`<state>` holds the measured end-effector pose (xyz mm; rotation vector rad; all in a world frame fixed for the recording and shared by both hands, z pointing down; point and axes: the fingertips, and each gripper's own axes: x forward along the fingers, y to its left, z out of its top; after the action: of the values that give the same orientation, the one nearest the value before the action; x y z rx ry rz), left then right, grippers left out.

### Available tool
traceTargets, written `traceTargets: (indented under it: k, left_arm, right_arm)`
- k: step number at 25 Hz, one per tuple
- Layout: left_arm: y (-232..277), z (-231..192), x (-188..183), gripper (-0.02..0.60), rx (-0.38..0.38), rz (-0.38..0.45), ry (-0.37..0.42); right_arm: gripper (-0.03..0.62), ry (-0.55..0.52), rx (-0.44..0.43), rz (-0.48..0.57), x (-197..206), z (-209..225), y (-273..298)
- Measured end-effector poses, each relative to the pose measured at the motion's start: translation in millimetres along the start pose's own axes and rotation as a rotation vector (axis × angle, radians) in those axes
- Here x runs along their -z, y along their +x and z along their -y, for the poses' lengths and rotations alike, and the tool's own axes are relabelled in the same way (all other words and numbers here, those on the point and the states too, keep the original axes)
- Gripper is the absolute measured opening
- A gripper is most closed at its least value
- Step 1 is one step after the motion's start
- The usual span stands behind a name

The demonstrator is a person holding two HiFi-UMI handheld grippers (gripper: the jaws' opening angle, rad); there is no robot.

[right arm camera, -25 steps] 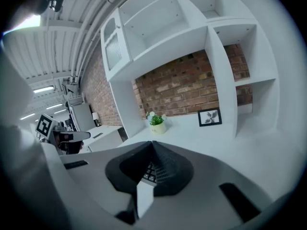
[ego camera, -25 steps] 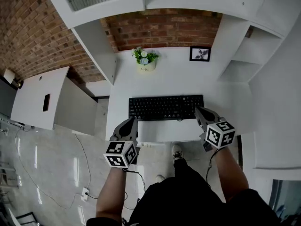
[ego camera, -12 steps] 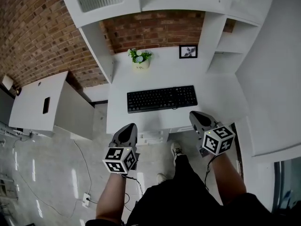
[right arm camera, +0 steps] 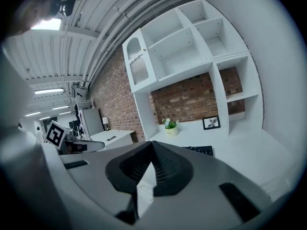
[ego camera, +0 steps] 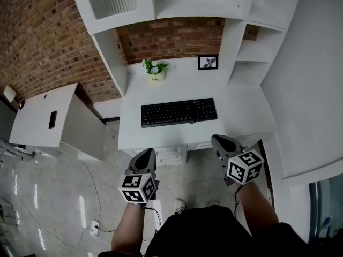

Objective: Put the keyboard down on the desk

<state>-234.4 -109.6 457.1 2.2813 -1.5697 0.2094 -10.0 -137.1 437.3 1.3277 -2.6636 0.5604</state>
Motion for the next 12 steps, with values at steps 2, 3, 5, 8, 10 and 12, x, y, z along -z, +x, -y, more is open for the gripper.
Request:
traceTargets:
  k: [2, 3, 5, 8, 10, 12]
  left_arm:
    - [-2.7, 9.7, 3.7, 0.018, -0.009, 0.012, -0.005]
    - [-2.7, 16.9, 6.7, 0.018, -0.009, 0.013, -0.008]
    - [-1.7, 34.5, 14.1, 0.018, -0.010, 0.009, -0.016]
    - [-2.1, 58.9, 19.5, 0.018, -0.025, 0.005, -0.016]
    - [-3.7, 74.8, 21.4, 0.018, -0.034, 0.008, -0.022]
    - [-7.2, 91.5, 25.1, 0.018, -0.041, 0.012, -0.022]
  right_arm:
    - [0.018, -0.003, -0.017, -0.002, 1.3, -0.3, -9.3]
    - [0.018, -0.004, -0.025, -0.004, 2.9, 1.4, -14.2]
    - [0.018, -0.006, -0.041, -0.012, 7.7, 7.0, -24.6]
    - [0.018, -0.004, -0.072, -0.025, 13.3, 13.0, -40.1]
    - [0.018, -0.005, -0.090, -0.029, 14.6, 16.3, -52.8]
    - [0.018, -0.012, -0.109, -0.028, 15.4, 19.2, -66.4]
